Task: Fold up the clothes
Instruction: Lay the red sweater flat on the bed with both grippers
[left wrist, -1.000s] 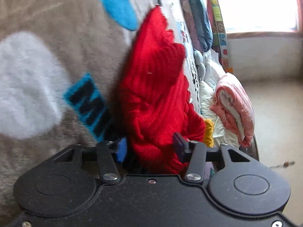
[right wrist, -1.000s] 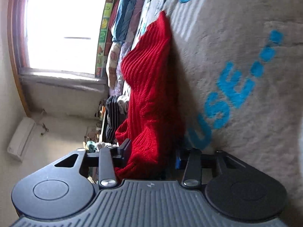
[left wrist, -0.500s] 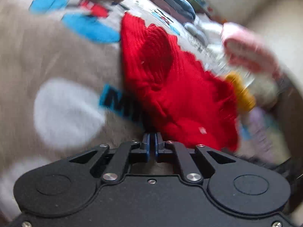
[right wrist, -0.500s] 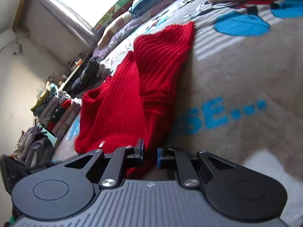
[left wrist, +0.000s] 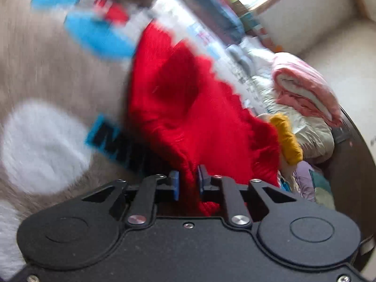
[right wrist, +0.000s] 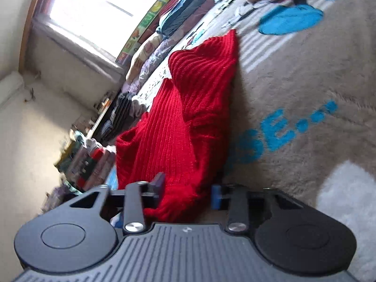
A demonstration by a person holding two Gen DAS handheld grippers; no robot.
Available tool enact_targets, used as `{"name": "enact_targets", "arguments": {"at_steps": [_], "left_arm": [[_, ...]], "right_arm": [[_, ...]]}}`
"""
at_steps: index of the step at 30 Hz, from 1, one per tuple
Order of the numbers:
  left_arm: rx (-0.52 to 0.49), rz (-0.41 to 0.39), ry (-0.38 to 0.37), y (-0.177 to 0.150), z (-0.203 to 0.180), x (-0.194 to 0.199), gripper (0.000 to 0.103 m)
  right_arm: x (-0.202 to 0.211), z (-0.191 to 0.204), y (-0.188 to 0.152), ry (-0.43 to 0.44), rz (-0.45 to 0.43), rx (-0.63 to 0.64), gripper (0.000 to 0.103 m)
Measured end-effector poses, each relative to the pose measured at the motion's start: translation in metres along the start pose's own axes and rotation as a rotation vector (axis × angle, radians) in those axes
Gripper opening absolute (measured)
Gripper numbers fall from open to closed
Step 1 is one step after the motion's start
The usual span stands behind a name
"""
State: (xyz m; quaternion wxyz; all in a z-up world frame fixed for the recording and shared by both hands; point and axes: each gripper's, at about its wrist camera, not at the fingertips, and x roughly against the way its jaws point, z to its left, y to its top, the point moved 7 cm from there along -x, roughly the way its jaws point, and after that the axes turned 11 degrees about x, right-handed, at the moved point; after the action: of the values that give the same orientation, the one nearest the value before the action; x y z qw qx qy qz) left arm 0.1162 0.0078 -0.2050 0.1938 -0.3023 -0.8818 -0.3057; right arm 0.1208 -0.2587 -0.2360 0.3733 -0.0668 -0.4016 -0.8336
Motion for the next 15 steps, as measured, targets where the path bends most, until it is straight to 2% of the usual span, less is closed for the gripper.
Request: {"name": "enact_targets", "arguments": {"at_steps": [3, 4, 6, 8, 10, 12, 14, 15], "left_arm": [[-0.007, 0.047, 0.053, -0.012, 0.012, -0.007, 0.011], [0.013, 0.064, 0.062, -0.016, 0.022, -0.013, 0.015], [0.085, 0.082, 0.026, -0.015, 0.033, -0.012, 0.021], [0.090, 0.098, 0.003, -0.013, 0.036, -0.006, 0.024], [0.073, 0.103, -0.006, -0.011, 0.038, 0.002, 0.028], [0.090, 0.100, -0.023, -0.007, 0.043, 0.009, 0.033], [0.111, 0.082, -0.032, 0.001, 0.049, 0.016, 0.034], [0.121, 0.071, -0.036, 0.005, 0.052, 0.019, 0.038]], "right_arm": [[0.009, -0.001, -0.002, -0.036, 0.012, 0.035, 0.013], [0.008, -0.006, -0.007, -0.044, 0.025, 0.032, 0.012], [0.008, -0.015, -0.013, -0.035, 0.033, 0.000, 0.009], [0.011, -0.016, -0.013, -0.029, 0.029, -0.016, 0.010], [0.018, -0.014, -0.011, -0.014, 0.020, -0.004, 0.019], [0.027, -0.015, -0.010, 0.002, 0.004, -0.001, 0.024], [0.034, -0.021, -0.007, 0.008, -0.027, -0.019, 0.025], [0.038, -0.025, -0.004, 0.012, -0.051, -0.036, 0.029]]}}
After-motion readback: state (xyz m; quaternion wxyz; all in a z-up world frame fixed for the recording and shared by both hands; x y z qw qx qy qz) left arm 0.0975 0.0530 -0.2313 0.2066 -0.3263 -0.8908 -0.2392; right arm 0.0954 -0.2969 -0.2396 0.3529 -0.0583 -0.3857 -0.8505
